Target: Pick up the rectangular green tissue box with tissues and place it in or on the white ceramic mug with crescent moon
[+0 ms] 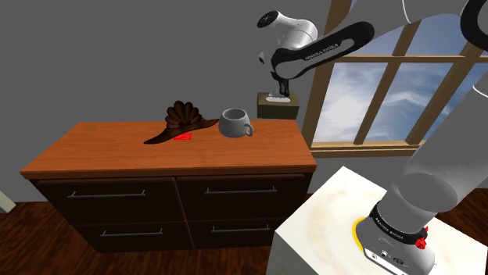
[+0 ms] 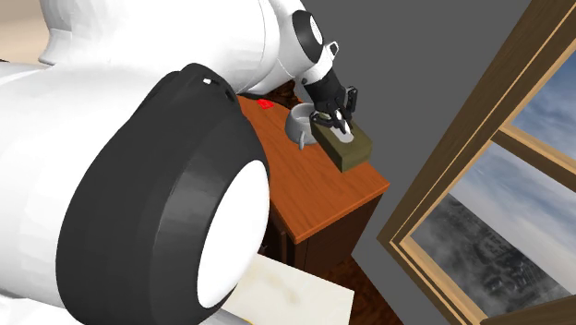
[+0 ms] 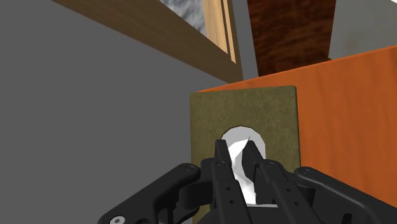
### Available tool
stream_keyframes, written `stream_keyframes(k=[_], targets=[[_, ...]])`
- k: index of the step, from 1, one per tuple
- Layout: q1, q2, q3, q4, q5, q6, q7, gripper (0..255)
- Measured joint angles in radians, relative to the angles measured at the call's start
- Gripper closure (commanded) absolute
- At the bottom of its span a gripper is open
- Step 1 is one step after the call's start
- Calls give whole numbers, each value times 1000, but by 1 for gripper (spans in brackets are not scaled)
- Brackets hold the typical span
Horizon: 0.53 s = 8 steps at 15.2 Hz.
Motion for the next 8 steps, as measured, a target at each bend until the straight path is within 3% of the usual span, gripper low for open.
stream_keyframes(k=[8], targets=[[4,-33,3,70,28,-87,-60,255]])
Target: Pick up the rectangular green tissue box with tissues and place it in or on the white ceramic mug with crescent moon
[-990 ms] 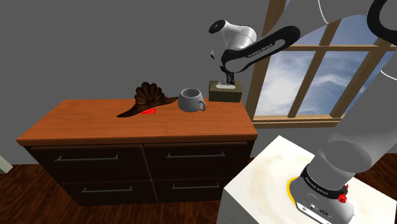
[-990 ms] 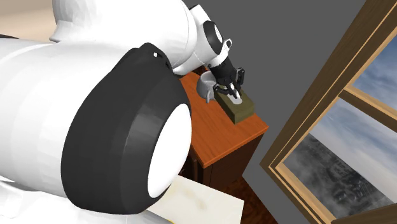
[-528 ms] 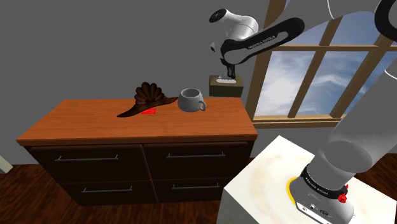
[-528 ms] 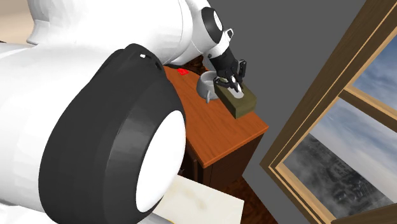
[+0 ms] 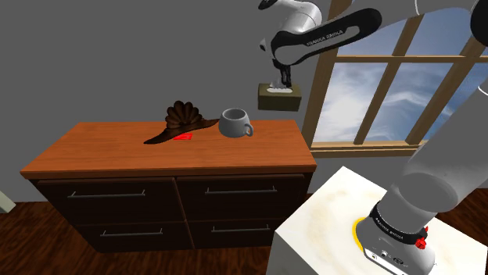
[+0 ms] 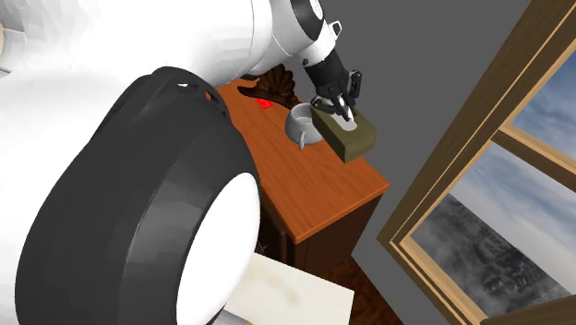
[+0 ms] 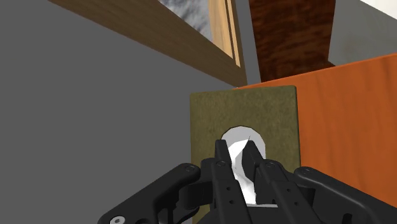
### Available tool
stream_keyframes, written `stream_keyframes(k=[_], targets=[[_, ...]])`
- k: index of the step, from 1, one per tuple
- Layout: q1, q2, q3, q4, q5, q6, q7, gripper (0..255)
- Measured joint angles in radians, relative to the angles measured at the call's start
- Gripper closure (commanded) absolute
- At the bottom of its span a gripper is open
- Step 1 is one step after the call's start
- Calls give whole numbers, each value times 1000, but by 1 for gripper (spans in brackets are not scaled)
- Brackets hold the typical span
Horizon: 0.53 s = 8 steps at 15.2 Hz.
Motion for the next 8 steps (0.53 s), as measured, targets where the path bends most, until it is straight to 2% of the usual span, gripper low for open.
stream_keyframes(k=[4,8], targets=[[4,12,5,57,9,-43,-19,255],[33,119,40,223,14,-127,0,255]])
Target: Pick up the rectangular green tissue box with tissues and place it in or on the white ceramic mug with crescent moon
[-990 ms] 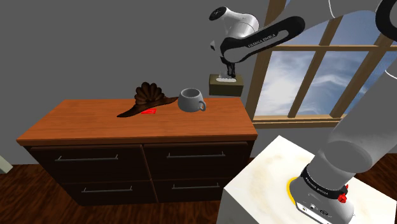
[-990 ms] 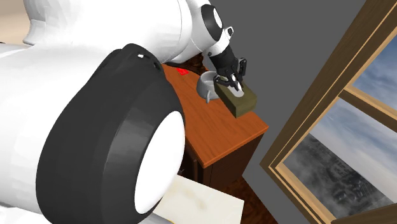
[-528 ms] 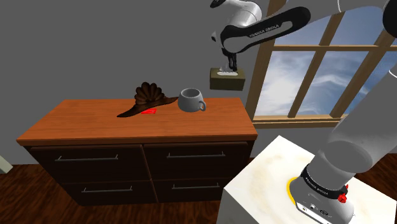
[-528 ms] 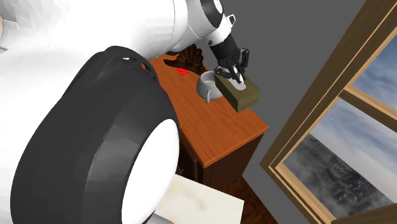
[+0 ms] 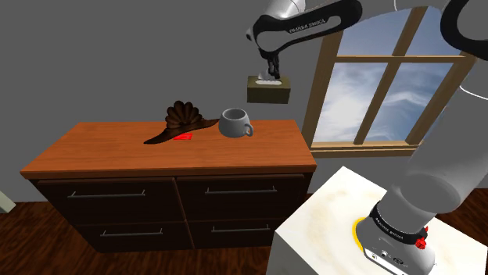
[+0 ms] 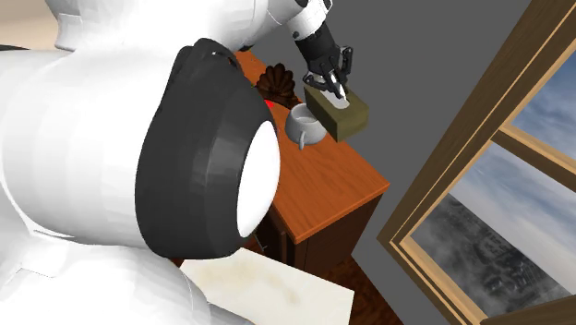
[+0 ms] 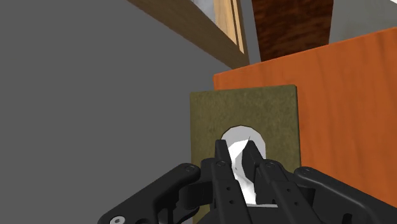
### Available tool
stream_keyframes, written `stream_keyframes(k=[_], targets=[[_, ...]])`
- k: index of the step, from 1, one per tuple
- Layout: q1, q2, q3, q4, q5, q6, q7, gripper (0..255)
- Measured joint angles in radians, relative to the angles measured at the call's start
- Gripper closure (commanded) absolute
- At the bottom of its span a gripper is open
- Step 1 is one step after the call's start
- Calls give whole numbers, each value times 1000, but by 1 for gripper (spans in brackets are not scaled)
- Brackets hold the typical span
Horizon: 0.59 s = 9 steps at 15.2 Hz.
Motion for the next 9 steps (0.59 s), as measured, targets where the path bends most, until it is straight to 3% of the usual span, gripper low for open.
stream_keyframes(k=[5,9], targets=[[44,164,32,252,-9,-117,13,255],[102,354,49,548,-32,-243,8,255]])
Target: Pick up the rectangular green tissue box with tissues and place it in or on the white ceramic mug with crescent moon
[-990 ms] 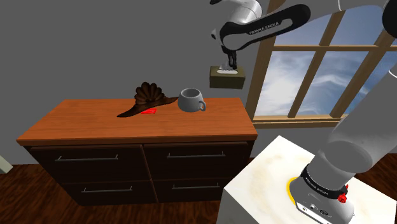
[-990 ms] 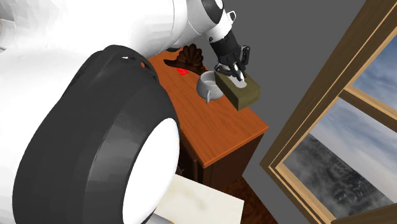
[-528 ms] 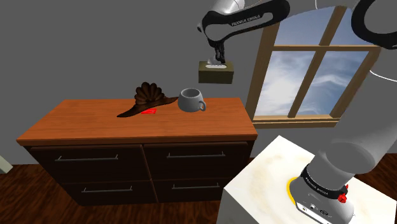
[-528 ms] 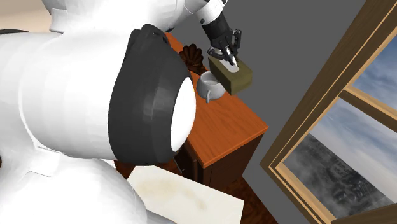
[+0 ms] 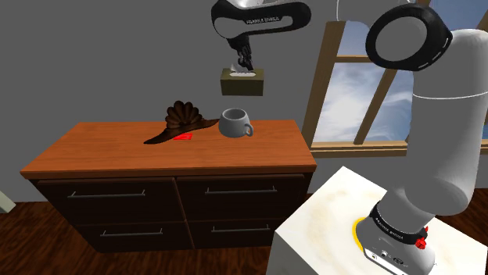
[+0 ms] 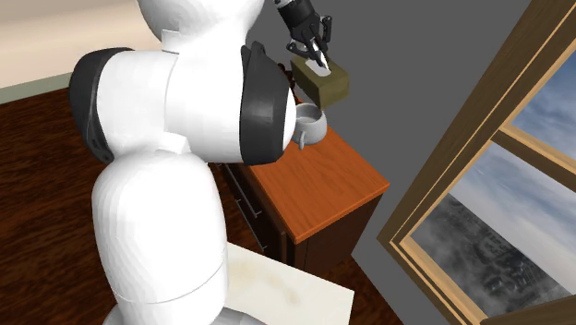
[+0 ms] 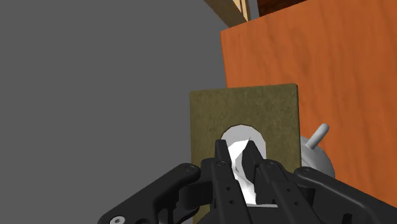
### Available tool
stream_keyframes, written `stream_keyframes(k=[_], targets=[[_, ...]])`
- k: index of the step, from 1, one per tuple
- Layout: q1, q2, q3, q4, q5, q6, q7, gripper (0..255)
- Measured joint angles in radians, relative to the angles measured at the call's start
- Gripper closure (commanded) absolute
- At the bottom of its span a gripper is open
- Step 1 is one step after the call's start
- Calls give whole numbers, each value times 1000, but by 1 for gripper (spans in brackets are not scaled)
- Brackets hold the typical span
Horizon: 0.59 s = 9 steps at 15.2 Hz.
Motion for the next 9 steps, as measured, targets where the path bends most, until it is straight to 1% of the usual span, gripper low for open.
stream_keyframes(k=[1,2,3,9], targets=[[14,42,1,71,-6,-30,-6,255],[23,67,1,105,-9,-43,-5,255],[25,75,2,110,-10,-42,-1,255],[18,68,3,29,-8,20,39,255]])
